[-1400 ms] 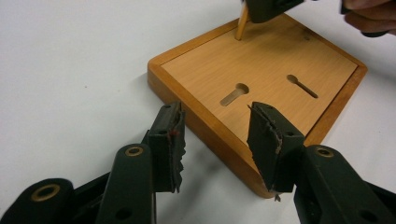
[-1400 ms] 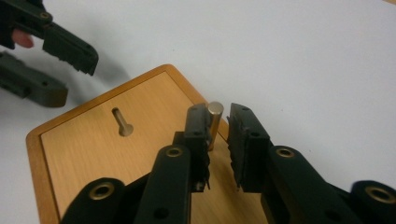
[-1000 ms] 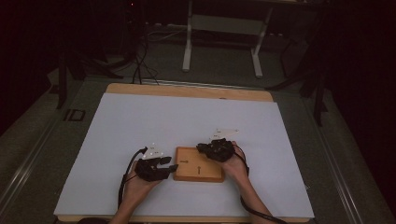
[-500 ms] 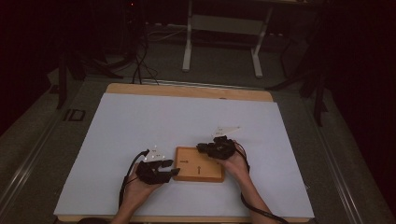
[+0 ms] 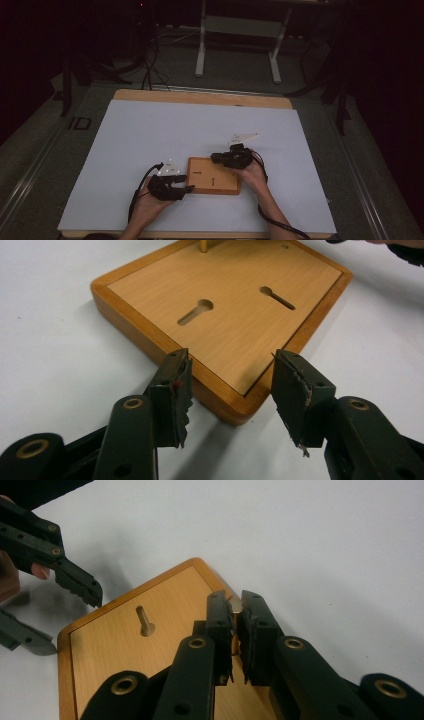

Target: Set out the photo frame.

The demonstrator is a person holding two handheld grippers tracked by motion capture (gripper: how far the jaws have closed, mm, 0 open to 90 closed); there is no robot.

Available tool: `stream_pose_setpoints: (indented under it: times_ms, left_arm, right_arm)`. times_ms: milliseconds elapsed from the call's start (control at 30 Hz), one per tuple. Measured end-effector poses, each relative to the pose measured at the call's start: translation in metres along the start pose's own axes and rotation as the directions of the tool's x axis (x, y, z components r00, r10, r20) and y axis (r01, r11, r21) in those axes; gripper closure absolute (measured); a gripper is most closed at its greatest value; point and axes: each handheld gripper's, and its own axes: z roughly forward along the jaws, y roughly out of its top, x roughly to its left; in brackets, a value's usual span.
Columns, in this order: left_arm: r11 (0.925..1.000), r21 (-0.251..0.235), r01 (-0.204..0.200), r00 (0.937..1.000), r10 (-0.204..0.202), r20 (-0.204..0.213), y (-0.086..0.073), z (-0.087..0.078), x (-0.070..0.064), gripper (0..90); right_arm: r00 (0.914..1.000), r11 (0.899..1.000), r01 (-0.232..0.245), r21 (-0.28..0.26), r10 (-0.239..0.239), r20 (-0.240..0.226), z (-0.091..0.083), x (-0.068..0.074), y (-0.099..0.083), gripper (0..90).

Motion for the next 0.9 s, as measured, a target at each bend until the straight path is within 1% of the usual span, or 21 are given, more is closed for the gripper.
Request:
stream_pose_setpoints:
  times_ms: [33, 133, 167, 233, 333, 400, 467, 533, 600, 700, 767, 867, 900]
  left_arm:
    - [0.9998, 0.012, -0.014, 0.9998, 0.014, -0.012, -0.001, 0.001, -0.002, 47.3]
    - [0.9996, 0.018, -0.022, 0.9996, 0.023, -0.019, -0.002, 0.001, -0.003, 46.4]
    - [0.9995, 0.021, -0.022, 0.9996, 0.022, -0.017, -0.002, 0.001, -0.003, 43.6]
    - [0.9988, 0.043, -0.024, 0.9996, 0.025, -0.011, -0.002, 0.002, -0.003, 40.0]
    - [0.9964, 0.079, -0.031, 0.9995, 0.031, -0.003, -0.003, 0.006, -0.002, 37.7]
    - [0.9940, 0.099, -0.047, 0.9989, 0.047, -0.006, -0.003, 0.009, -0.004, 37.1]
    - [0.9918, 0.107, -0.069, 0.9973, 0.071, -0.019, -0.003, 0.011, -0.008, 36.6]
    - [0.9894, 0.115, -0.089, 0.9956, 0.092, -0.019, -0.003, 0.012, -0.011, 35.7]
    - [0.9880, 0.118, -0.100, 0.9945, 0.103, -0.020, -0.002, 0.013, -0.012, 34.0]
    - [0.9864, 0.119, -0.114, 0.9922, 0.119, -0.037, -0.002, 0.014, -0.015, 31.7]
    - [0.9851, 0.119, -0.124, 0.9900, 0.131, -0.052, -0.002, 0.015, -0.017, 29.6]
    - [0.9827, 0.125, -0.136, 0.9873, 0.145, -0.065, -0.002, 0.016, -0.019, 27.8]
    - [0.9819, 0.130, -0.137, 0.9872, 0.147, -0.063, -0.002, 0.017, -0.019, 27.8]
  right_arm:
    - [0.9999, 1.000, -0.007, 0.004, 0.007, -0.010, 0.000, -0.002, 0.001, 84.0]
    - [0.9998, 1.000, -0.008, 0.002, 0.008, -0.016, 0.000, -0.003, 0.001, 84.0]
    - [0.9996, 1.000, -0.014, 0.001, 0.014, -0.023, 0.000, -0.004, 0.001, 84.0]
    - [0.9994, 1.000, -0.022, 0.003, 0.022, -0.027, 0.000, -0.005, 0.001, 84.0]
    - [0.9993, 1.000, -0.025, 0.012, 0.026, -0.026, 0.000, -0.005, 0.002, 84.1]
    - [0.9992, 0.999, -0.027, 0.017, 0.028, -0.028, 0.000, -0.005, 0.003, 84.1]
    - [0.9989, 0.999, -0.029, 0.027, 0.030, -0.036, 0.000, -0.005, 0.004, 84.1]
    - [0.9982, 0.999, -0.035, 0.031, 0.036, -0.047, -0.001, -0.006, 0.004, 84.1]
    - [0.9974, 0.998, -0.045, 0.038, 0.047, -0.055, -0.001, -0.006, 0.005, 84.1]
    - [0.9967, 0.997, -0.054, 0.052, 0.057, -0.057, -0.001, -0.006, 0.006, 84.1]
    - [0.9957, 0.995, -0.071, 0.065, 0.075, -0.055, -0.001, -0.006, 0.008, 84.1]
    - [0.9947, 0.994, -0.080, 0.075, 0.084, -0.059, -0.001, -0.007, 0.009, 84.2]
    - [0.9944, 0.994, -0.082, 0.077, 0.087, -0.060, -0.001, -0.007, 0.009, 84.1]
